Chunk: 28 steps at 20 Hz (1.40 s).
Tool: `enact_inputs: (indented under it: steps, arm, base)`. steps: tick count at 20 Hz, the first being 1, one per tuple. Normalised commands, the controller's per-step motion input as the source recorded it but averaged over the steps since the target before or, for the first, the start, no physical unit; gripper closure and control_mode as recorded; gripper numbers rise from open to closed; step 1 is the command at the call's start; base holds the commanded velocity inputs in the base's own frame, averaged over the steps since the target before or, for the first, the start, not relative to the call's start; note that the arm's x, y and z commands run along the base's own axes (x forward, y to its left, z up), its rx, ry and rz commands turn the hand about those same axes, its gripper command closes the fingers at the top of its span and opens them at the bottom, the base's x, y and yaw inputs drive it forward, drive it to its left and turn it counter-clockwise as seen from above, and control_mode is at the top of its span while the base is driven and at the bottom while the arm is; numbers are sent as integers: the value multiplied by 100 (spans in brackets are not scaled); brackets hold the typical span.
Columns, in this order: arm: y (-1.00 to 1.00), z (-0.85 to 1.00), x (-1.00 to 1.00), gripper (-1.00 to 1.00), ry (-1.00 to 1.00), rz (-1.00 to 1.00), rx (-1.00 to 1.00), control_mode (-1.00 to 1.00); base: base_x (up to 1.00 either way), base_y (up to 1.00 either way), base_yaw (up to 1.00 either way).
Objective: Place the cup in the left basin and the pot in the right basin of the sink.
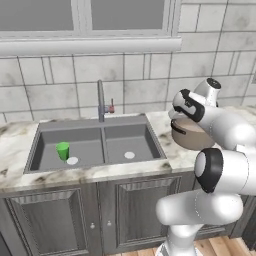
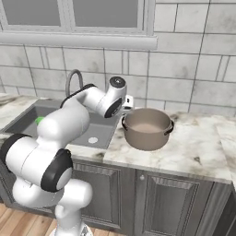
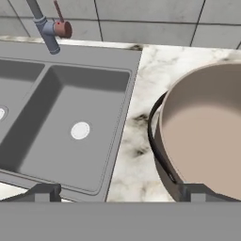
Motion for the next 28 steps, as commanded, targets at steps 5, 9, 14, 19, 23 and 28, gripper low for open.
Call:
enact_inputs:
  steps: [5, 9, 14, 19, 23, 28]
  arm:
    - [0, 0, 0, -100, 0, 0, 0, 100]
    - [0, 0, 0, -100, 0, 0, 0, 100]
    - [0, 0, 0, -100, 0, 0, 0, 100]
    - [0, -1, 0, -100, 0, 2, 0, -100]
    - [0, -4, 6, -100, 0, 5, 0, -100]
    - [0, -14, 25, -100, 0, 3, -2, -100]
  base:
    - [24, 0, 0]
    - [32, 0, 1]
    - [15, 0, 1]
    - [1, 0, 0]
    - [0, 0, 0]
    - [0, 0, 0]
